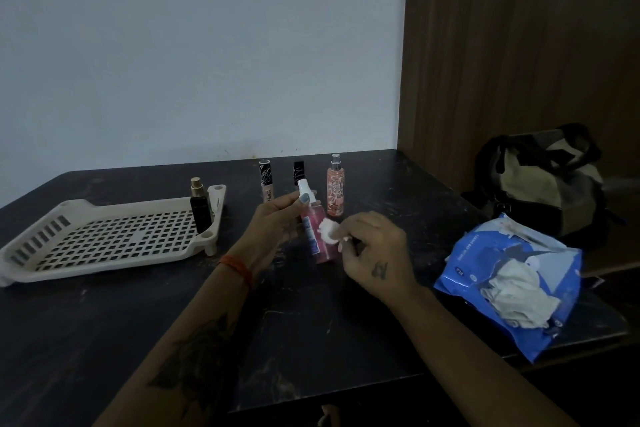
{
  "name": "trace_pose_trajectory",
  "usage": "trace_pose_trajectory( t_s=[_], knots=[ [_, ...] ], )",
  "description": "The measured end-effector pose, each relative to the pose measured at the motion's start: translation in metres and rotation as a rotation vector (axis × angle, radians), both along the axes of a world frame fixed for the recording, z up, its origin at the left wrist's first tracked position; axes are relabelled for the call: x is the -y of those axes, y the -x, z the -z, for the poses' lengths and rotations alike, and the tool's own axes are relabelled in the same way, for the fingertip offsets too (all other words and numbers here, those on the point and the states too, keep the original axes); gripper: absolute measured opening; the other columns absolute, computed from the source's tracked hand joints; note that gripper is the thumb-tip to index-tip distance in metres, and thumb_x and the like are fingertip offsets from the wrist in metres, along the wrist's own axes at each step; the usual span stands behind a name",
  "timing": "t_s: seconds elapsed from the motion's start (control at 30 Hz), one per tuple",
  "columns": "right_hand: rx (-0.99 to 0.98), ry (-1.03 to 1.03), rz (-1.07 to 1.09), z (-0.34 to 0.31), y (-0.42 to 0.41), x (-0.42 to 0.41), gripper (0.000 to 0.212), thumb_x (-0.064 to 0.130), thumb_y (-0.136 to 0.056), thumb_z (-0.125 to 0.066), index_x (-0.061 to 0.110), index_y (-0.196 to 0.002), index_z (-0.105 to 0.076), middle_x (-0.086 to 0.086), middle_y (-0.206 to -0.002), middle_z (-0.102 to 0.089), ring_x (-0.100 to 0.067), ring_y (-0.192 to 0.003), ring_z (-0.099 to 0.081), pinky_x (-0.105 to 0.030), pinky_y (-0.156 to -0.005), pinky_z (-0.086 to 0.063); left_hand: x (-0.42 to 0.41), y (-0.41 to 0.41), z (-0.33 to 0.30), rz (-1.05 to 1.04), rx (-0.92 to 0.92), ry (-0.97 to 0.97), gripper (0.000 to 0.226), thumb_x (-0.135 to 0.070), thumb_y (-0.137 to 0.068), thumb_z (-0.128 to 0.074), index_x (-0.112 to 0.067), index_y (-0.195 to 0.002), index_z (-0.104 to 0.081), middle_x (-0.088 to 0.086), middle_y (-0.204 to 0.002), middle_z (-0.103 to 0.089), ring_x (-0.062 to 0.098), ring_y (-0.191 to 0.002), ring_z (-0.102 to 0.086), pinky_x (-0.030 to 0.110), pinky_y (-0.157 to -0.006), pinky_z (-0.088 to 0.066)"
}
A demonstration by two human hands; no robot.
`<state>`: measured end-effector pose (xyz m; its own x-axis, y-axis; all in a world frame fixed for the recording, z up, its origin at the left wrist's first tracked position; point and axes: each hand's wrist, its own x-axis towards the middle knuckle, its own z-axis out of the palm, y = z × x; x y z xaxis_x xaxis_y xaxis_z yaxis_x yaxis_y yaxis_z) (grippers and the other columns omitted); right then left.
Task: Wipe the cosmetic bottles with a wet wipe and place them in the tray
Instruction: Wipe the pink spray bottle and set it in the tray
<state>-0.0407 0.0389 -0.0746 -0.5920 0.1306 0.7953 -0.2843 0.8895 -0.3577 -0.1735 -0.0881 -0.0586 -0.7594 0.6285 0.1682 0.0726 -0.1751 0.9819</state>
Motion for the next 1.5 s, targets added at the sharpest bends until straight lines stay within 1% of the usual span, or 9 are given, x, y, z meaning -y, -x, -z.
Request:
trace_pose_trajectory(
  t_s=[0.17,0.3,0.47,0.73,0.9,1.1,1.23,1.33,1.5],
  knots=[
    [0.079,-0.113,-0.140,0.001,-0.001,0.010,0.025,-0.010,-0.060,-0.063,0.011,-0.070,-0.073,-0.002,-0.078,-0.068,-0.014,-0.074,-0.060,-0.021,-0.068,-0.049,-0.001,0.000,0.000,-0.004,-0.008,-0.005,0.028,-0.026,-0.082,-0.056,-0.013,-0.105,-0.066,0.004,-0.098,-0.069,0.015,-0.087,-0.067,0.027,-0.072,-0.054],
    [0.087,0.035,-0.025,0.001,0.003,0.003,0.017,-0.009,-0.063,-0.064,0.008,-0.065,-0.069,-0.004,-0.075,-0.066,-0.014,-0.073,-0.060,-0.030,-0.069,-0.053,0.000,0.000,0.000,0.001,0.003,-0.005,0.025,-0.026,-0.082,-0.056,-0.016,-0.102,-0.066,0.002,-0.095,-0.069,0.012,-0.085,-0.067,0.023,-0.068,-0.054],
    [0.029,-0.053,-0.029,0.001,0.004,0.007,0.029,-0.010,-0.069,-0.063,0.004,-0.092,-0.071,-0.008,-0.088,-0.066,-0.015,-0.085,-0.059,-0.011,-0.082,-0.041,-0.001,-0.002,-0.002,0.032,-0.022,0.003,0.032,-0.029,-0.079,-0.055,-0.011,-0.104,-0.065,0.007,-0.095,-0.066,0.015,-0.083,-0.066,0.024,-0.068,-0.055],
    [0.078,-0.059,-0.053,0.002,0.002,0.003,0.012,-0.003,-0.061,-0.067,0.009,-0.061,-0.071,-0.002,-0.069,-0.066,-0.014,-0.067,-0.058,-0.024,-0.062,-0.051,0.000,0.000,-0.001,0.014,-0.028,0.007,0.034,-0.032,-0.076,-0.057,-0.016,-0.105,-0.065,0.000,-0.097,-0.071,0.013,-0.088,-0.067,0.027,-0.074,-0.054],
    [0.021,0.068,-0.081,0.001,0.006,0.005,0.020,-0.009,-0.069,-0.065,0.006,-0.080,-0.072,-0.005,-0.085,-0.068,-0.009,-0.079,-0.059,-0.009,-0.073,-0.045,0.000,-0.001,-0.001,0.051,-0.029,-0.001,0.026,-0.030,-0.079,-0.054,-0.020,-0.099,-0.067,0.004,-0.098,-0.070,0.017,-0.087,-0.067,0.029,-0.072,-0.055],
    [0.191,0.071,-0.078,0.003,0.005,-0.003,0.014,-0.007,-0.066,-0.061,0.004,-0.059,-0.067,-0.003,-0.074,-0.065,-0.010,-0.067,-0.058,-0.020,-0.062,-0.045,0.001,0.000,-0.002,0.059,-0.034,0.002,0.024,-0.024,-0.086,-0.050,-0.020,-0.105,-0.063,0.003,-0.105,-0.068,0.015,-0.096,-0.064,0.034,-0.082,-0.053],
    [-0.095,0.185,0.030,-0.002,0.011,0.000,0.018,-0.009,-0.073,-0.065,0.004,-0.085,-0.072,-0.008,-0.089,-0.068,-0.008,-0.083,-0.059,-0.005,-0.075,-0.045,0.000,-0.003,-0.004,0.113,-0.041,-0.016,0.026,-0.024,-0.085,-0.050,-0.019,-0.106,-0.064,0.003,-0.101,-0.069,0.016,-0.093,-0.065,0.030,-0.079,-0.054],
    [-0.061,0.195,-0.022,-0.002,0.017,0.003,0.025,-0.009,-0.075,-0.065,0.002,-0.097,-0.069,-0.011,-0.098,-0.068,-0.009,-0.087,-0.059,-0.002,-0.079,-0.044,-0.001,-0.004,-0.004,0.154,-0.033,-0.045,0.027,-0.023,-0.081,-0.051,-0.018,-0.104,-0.065,0.001,-0.096,-0.072,0.013,-0.089,-0.068,0.026,-0.073,-0.056],
    [0.095,0.235,-0.097,0.004,0.010,-0.004,0.014,-0.005,-0.070,-0.070,0.006,-0.078,-0.069,-0.005,-0.085,-0.071,-0.004,-0.075,-0.061,-0.008,-0.068,-0.049,-0.001,-0.003,-0.004,0.160,-0.013,-0.053,0.026,-0.021,-0.082,-0.050,-0.020,-0.104,-0.064,-0.002,-0.095,-0.073,0.012,-0.087,-0.069,0.026,-0.069,-0.056]
  ],
)
